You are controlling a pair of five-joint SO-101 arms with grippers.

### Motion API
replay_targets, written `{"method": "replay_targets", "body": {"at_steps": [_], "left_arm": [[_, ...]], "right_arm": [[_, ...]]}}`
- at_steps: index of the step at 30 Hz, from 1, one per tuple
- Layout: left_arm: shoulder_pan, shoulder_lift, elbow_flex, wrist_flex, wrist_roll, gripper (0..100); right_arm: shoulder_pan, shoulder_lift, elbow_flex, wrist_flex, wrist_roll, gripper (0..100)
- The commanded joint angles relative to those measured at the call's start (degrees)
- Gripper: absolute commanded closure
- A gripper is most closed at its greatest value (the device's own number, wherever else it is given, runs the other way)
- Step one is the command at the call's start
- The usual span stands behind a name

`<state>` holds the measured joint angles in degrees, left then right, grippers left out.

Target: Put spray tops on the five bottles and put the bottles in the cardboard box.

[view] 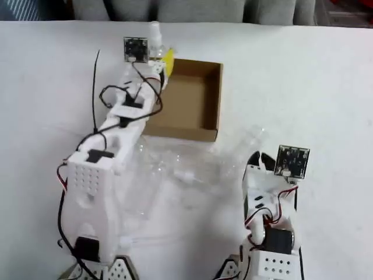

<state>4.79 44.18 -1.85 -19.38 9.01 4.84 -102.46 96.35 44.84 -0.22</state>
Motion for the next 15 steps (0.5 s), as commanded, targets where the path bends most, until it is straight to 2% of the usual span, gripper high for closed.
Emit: {"method": "replay_targets", "body": {"at_steps": [1, 10, 15], "left_arm": [[-0.7, 0.0, -3.6, -2.0, -0.6, 91], [-0.7, 0.7, -1.5, -7.5, -0.9, 91], [-0.6, 0.7, 0.5, -10.0, -5.7, 91]], "right_arm": [[-0.6, -0.7, 0.4, 0.3, 0.4, 98.3], [-0.6, -0.7, 0.4, 0.3, 0.3, 98.3], [-0.4, -0.7, 0.4, 0.4, 0.3, 98.3]]}}
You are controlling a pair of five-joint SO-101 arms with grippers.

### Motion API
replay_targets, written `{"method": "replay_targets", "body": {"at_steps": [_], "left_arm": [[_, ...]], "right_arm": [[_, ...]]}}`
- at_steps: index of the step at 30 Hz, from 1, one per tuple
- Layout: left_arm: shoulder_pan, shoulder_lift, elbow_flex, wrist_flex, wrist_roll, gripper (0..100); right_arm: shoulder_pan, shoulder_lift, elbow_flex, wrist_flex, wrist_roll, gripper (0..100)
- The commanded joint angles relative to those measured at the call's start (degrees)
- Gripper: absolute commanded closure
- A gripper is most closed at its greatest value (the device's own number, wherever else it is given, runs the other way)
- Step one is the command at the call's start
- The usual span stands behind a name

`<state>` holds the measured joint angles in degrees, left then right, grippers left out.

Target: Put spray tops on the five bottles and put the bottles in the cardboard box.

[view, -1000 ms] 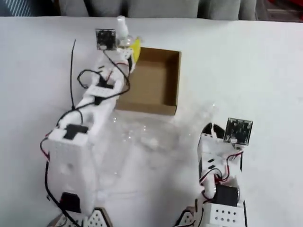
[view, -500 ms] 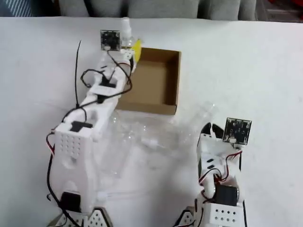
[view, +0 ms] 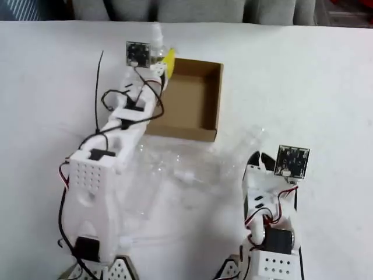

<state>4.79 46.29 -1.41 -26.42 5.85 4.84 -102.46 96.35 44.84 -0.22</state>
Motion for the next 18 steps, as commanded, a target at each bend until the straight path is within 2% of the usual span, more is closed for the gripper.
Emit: {"method": "replay_targets", "body": {"at_steps": [1, 12, 18], "left_arm": [[-0.5, -1.4, 0.3, -3.0, -2.4, 91], [-0.7, -1.4, 0.4, -2.5, -2.6, 90], [-0.6, -2.0, 2.5, -2.5, -2.3, 78]], "right_arm": [[-0.4, -0.7, 0.4, 0.4, 0.3, 98.3], [-0.3, -0.7, 0.4, 0.4, 0.2, 98.3], [-0.4, -0.7, 0.4, 0.4, 0.4, 98.3]]}}
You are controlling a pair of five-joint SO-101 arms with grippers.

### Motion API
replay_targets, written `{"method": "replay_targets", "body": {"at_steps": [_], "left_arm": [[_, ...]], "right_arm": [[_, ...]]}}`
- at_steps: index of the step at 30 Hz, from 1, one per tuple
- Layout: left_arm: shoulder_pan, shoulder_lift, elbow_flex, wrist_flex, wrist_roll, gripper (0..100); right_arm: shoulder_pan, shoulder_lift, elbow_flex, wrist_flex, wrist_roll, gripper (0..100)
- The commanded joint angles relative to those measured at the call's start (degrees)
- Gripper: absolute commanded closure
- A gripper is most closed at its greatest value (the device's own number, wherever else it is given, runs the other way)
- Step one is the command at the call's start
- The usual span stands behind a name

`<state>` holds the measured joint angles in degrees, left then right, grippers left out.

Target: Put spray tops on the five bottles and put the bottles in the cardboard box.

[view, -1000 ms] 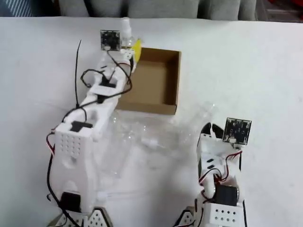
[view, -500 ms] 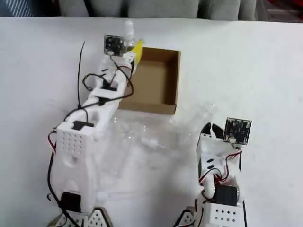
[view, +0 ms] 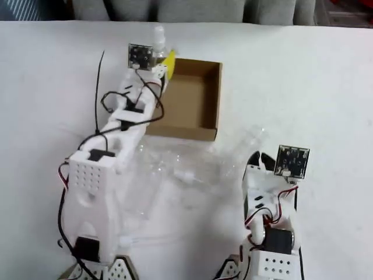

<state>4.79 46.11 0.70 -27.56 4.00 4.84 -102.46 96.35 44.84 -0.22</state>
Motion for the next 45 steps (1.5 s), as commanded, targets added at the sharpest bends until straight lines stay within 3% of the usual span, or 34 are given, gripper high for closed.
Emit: {"method": "replay_targets", "body": {"at_steps": [1, 10, 15, 17, 31, 40, 45], "left_arm": [[-0.6, -1.8, 0.4, -1.4, -0.4, 78], [-0.7, -1.9, 0.3, -1.5, -0.5, 78], [-1.0, -2.9, 0.7, -1.1, -0.4, 71], [-1.0, -4.6, 0.7, 2.5, -0.4, 69], [-3.7, -7.6, 0.8, 5.7, 2.5, 69], [0.0, -24.0, 17.6, 5.5, 2.4, 69], [0.6, -26.9, 20.2, 5.7, 2.3, 69]], "right_arm": [[-0.5, -0.7, 0.4, 0.4, 0.4, 98.3], [-0.5, -0.7, 0.4, 0.4, 0.4, 98.3], [-0.5, -0.7, 0.4, 0.4, 0.5, 98.3], [-0.5, -0.7, 0.4, 0.4, 0.5, 98.3], [-0.5, -0.7, 0.4, 0.4, 0.5, 98.3], [-0.5, -0.7, 0.4, 0.4, 0.6, 98.3], [-0.4, -0.7, 0.4, 0.4, 0.6, 98.3]]}}
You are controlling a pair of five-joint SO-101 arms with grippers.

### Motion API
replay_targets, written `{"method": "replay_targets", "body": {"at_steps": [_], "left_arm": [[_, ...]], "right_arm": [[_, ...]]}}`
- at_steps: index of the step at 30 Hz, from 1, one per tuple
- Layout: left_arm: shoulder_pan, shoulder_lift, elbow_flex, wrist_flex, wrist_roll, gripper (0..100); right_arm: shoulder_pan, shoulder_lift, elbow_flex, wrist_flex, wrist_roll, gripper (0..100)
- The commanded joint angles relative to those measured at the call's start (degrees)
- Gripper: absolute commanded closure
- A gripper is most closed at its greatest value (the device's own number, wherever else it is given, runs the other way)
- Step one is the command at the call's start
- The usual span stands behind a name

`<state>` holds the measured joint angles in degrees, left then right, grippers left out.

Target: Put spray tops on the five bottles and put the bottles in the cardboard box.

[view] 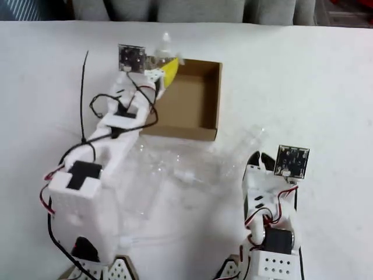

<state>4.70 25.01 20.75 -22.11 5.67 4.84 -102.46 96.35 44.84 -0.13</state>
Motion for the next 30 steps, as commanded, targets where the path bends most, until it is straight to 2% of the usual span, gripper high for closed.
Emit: {"method": "replay_targets", "body": {"at_steps": [1, 13, 18, 24, 30], "left_arm": [[0.5, -5.9, 0.4, 0.3, 0.6, 69], [0.4, -6.4, 1.1, 0.4, 0.6, 69], [0.8, -13.3, 4.9, 8.9, -4.5, 69], [2.5, -24.1, 12.3, 18.4, -4.9, 69], [2.9, -35.4, 22.3, 22.9, -4.7, 69]], "right_arm": [[-0.4, -0.7, 0.4, 0.4, 0.5, 98.3], [-0.4, -0.7, 0.4, 0.4, 0.5, 98.3], [-0.4, -0.7, 0.4, 0.4, 0.5, 98.3], [-0.3, -0.7, 0.4, 0.4, 0.5, 98.3], [-0.2, -0.7, 0.4, 0.4, 0.5, 98.3]]}}
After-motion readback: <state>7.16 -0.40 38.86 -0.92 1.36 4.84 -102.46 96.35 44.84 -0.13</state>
